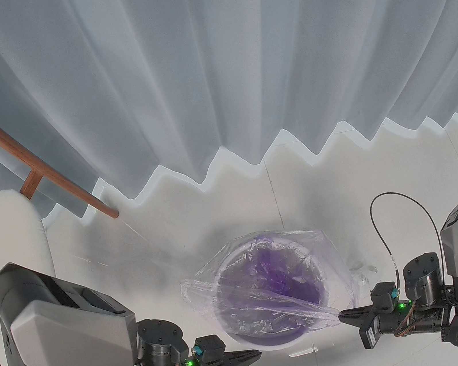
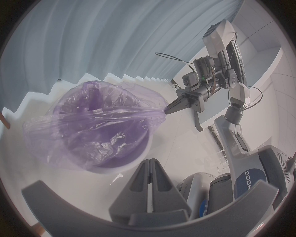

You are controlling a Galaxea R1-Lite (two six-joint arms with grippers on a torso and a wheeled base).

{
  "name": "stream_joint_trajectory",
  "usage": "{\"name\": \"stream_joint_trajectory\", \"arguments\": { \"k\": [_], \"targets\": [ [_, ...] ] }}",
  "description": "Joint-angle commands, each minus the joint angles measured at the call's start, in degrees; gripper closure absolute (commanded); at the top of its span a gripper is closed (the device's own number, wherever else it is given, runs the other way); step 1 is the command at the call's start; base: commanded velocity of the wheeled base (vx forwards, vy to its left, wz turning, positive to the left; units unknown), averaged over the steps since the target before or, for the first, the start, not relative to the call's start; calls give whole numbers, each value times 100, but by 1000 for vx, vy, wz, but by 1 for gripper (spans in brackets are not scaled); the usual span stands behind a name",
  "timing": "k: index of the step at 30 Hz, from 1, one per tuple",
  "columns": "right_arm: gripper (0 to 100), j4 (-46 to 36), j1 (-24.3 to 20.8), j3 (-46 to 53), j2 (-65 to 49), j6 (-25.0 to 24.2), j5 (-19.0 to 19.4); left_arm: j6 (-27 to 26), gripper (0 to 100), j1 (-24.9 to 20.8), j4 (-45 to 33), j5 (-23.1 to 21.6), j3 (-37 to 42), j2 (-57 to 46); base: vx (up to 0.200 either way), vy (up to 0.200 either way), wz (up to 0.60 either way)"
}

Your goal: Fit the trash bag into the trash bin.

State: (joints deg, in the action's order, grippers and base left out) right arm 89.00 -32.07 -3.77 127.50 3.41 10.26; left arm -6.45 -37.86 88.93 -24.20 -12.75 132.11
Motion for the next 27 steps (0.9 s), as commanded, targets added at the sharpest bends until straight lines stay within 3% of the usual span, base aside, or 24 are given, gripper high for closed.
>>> {"name": "stream_joint_trajectory", "arguments": {
  "k": [1, 10, 17, 23, 27],
  "targets": [
    [100, 64, -124, -36, 20, -34, -7, 21, 100, -28, 10, 12, 71, 104, -200, 0, 0],
    [100, 64, -124, -115, 47, -34, -16, -32, 100, -54, 10, 91, 300, 8, -200, 0, 0],
    [100, 64, -89, -511, 214, -25, -24, 135, 100, -380, 19, 978, 449, -133, -57, 0, 0],
    [100, 73, -71, -986, 477, -34, -33, 909, 100, -353, 19, 961, 607, -467, 0, 0, 0],
    [100, 73, -62, -1144, 513, -253, -33, 1998, 100, -388, 10, 970, 774, -1293, 0, 0, 0]
  ]
}}
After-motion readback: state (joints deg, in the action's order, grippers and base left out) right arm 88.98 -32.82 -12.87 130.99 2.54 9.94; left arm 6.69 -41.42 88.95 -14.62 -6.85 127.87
